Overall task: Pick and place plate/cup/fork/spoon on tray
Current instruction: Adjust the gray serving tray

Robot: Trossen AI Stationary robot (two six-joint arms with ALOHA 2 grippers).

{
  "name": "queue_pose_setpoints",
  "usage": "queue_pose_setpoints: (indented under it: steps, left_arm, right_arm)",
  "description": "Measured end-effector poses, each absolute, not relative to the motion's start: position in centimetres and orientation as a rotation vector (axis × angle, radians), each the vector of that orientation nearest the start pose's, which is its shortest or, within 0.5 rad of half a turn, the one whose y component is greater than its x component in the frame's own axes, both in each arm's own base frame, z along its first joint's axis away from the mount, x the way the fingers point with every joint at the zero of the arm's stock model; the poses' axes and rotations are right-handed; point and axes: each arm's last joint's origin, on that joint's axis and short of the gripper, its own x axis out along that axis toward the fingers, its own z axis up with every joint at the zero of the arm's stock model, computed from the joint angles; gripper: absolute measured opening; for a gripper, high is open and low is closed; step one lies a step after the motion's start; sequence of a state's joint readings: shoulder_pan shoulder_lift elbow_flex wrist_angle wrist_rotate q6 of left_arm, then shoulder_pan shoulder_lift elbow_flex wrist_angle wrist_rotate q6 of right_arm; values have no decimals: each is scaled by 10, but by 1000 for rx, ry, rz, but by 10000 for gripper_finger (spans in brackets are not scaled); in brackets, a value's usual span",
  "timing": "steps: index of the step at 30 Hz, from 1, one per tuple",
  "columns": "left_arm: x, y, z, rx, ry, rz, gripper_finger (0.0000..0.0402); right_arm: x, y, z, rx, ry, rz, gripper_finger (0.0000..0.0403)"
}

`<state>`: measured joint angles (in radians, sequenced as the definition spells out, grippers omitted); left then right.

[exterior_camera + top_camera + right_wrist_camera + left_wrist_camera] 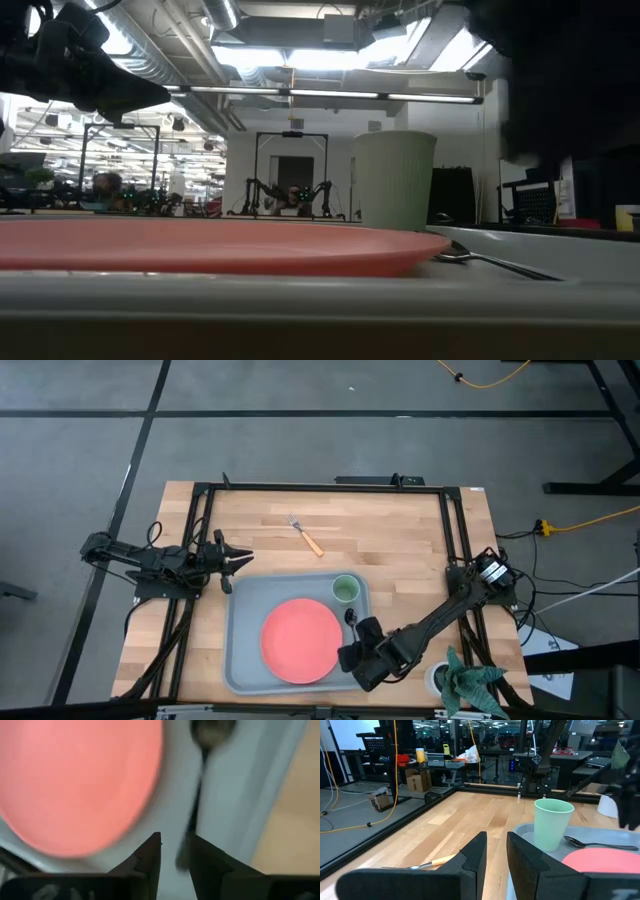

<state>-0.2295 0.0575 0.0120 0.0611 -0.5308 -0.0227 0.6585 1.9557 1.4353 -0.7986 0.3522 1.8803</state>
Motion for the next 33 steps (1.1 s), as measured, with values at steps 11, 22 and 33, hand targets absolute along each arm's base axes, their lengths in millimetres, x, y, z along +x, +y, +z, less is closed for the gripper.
queue_pose_setpoints:
  steps: [11,22,33]
  left_arm:
    - [97,-8,169,-28,-18,301,69]
    - [97,-8,169,-28,-18,301,69]
    - [97,-8,169,-28,-17,301,69]
  right_arm:
    - [337,166,272,464,542,-704,94]
    - [365,36,293,375,681,-828,94]
    - [396,-72,258,448,798,-738,94]
